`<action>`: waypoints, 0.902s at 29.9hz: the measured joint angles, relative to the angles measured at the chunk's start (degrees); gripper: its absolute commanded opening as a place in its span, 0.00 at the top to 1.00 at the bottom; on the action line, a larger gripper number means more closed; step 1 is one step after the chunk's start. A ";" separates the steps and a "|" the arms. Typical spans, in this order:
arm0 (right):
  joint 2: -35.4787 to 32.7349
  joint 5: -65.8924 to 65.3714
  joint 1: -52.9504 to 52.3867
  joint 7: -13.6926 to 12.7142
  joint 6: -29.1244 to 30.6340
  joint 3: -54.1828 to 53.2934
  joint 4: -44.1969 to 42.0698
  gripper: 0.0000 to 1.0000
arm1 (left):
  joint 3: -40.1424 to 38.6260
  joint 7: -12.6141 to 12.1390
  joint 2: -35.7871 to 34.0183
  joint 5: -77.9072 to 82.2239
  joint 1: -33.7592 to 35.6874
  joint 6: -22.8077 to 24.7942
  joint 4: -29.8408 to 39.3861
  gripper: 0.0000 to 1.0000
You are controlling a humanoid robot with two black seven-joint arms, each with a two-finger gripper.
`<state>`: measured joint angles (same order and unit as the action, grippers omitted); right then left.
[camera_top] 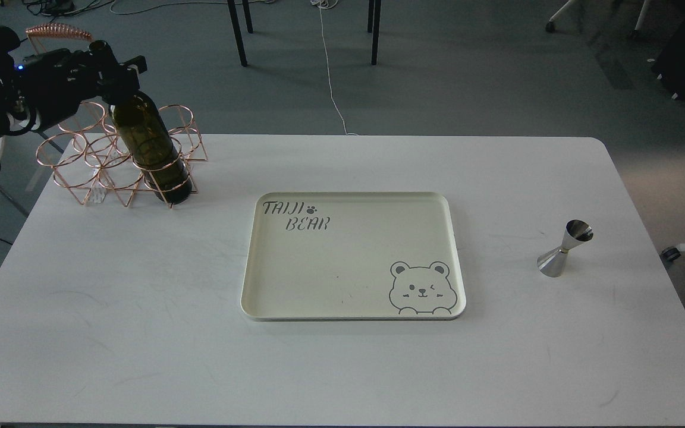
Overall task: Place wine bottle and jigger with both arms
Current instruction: 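Lower the bottle into a slot of the copper rack, then release the bottle and withdraw the left gripper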
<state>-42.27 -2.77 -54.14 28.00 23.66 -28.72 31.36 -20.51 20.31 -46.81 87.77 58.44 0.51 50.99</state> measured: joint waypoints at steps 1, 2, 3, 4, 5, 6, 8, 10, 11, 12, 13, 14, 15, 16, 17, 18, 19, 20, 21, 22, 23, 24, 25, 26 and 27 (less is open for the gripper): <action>0.00 0.00 0.00 0.00 0.00 0.00 -0.02 0.03 | -0.03 0.00 -0.11 -3.70 0.08 0.00 0.00 0.03; 0.00 0.00 0.02 0.00 0.00 0.00 -0.05 0.03 | -0.05 0.00 -0.26 -7.43 0.13 0.00 -0.03 0.03; 0.00 0.00 0.05 0.00 0.01 0.00 -0.06 0.03 | -0.09 -0.02 -0.40 -11.04 0.25 0.00 -0.08 0.02; 0.00 0.00 0.08 0.00 0.02 0.00 -0.07 0.03 | -0.15 -0.09 -0.57 -15.20 0.54 0.00 -0.19 0.02; 0.00 0.00 0.12 0.00 0.02 0.00 -0.12 0.03 | -0.21 -0.14 -0.80 -19.72 0.92 0.00 -0.42 0.02; 0.00 0.00 0.15 0.00 0.01 0.00 -0.20 0.03 | -0.24 -0.16 -1.06 -23.35 1.20 0.04 -0.71 0.02; 0.00 0.00 0.17 0.00 -0.02 0.00 -0.36 0.01 | -0.25 -0.20 -1.87 -31.72 1.59 0.27 -1.55 0.02; 0.00 0.04 0.18 0.00 -0.09 -0.03 -0.45 0.01 | -0.25 -0.25 -2.68 -39.30 1.73 0.49 -2.17 0.02; 0.00 0.04 0.19 0.00 -0.28 -0.06 -0.48 0.01 | -0.25 -0.25 -3.04 -43.08 1.74 0.61 -2.33 0.02; 0.00 0.04 0.22 0.00 -0.44 -0.08 -0.54 0.01 | -0.26 -0.24 -3.46 -46.46 1.74 0.70 -2.43 0.02; 0.00 0.04 0.26 0.00 -0.59 -0.09 -0.64 0.01 | -0.37 -0.13 -3.91 -49.91 1.74 0.75 -2.46 0.02; 0.02 0.04 0.32 0.00 -0.70 -0.15 -0.87 0.01 | -0.72 0.19 -4.32 -53.83 1.63 0.77 -2.53 0.02; 0.19 0.05 0.37 0.00 -0.81 -0.21 -1.39 0.01 | -1.07 0.71 -4.57 -58.10 1.38 0.79 -2.56 0.02; 0.36 0.05 0.40 0.00 -0.89 -0.22 -1.95 0.01 | -1.26 1.26 -4.69 -61.62 1.19 0.85 -2.57 0.02; 0.50 0.05 0.44 0.00 -0.91 -0.24 -2.48 0.01 | -1.40 1.94 -4.77 -65.74 0.94 1.08 -2.57 0.02; 0.59 0.05 0.52 0.00 -0.91 -0.29 -3.02 0.01 | -1.50 2.73 -4.82 -69.82 0.53 1.78 -2.57 0.02; 0.63 0.05 0.64 0.00 -0.93 -0.34 -3.31 0.01 | -1.52 3.35 -4.85 -73.18 0.00 2.88 -2.58 0.02; 0.65 0.07 0.83 0.00 -0.93 -0.41 -3.52 0.01 | -1.55 3.85 -4.90 -76.71 -0.75 4.68 -2.61 0.02; 0.67 0.12 1.07 0.00 -0.93 -0.44 -3.66 0.01 | -1.58 4.22 -4.94 -79.69 -1.51 6.61 -2.64 0.02; 0.72 0.32 1.40 0.00 -0.92 -0.49 -3.70 0.01 | -1.63 4.44 -4.94 -82.24 -2.30 8.44 -2.64 0.02; 0.76 0.88 1.78 0.00 -0.94 -0.52 -3.72 0.01 | -1.63 4.51 -4.93 -84.34 -3.04 9.85 -2.65 0.02; 0.80 2.23 2.29 0.00 -0.94 -0.57 -3.73 0.01 | -1.65 4.58 -4.82 -86.83 -3.95 11.19 -2.70 0.02; 0.83 4.43 2.93 0.00 -0.87 -0.60 -3.74 0.01 | -1.67 4.61 -4.67 -89.45 -4.91 12.29 -2.78 0.02; 0.85 6.57 3.56 0.00 -0.73 -0.59 -3.75 0.01 | -1.69 4.61 -4.54 -91.83 -5.66 13.09 -2.89 0.02; 0.86 8.98 4.30 0.00 -0.58 -0.59 -3.75 0.01 | -1.71 4.61 -4.39 -94.76 -6.48 14.05 -3.08 0.02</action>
<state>-41.42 6.21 -49.84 28.00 23.08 -29.31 27.61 -22.22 24.92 -51.20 -6.99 51.96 14.55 47.91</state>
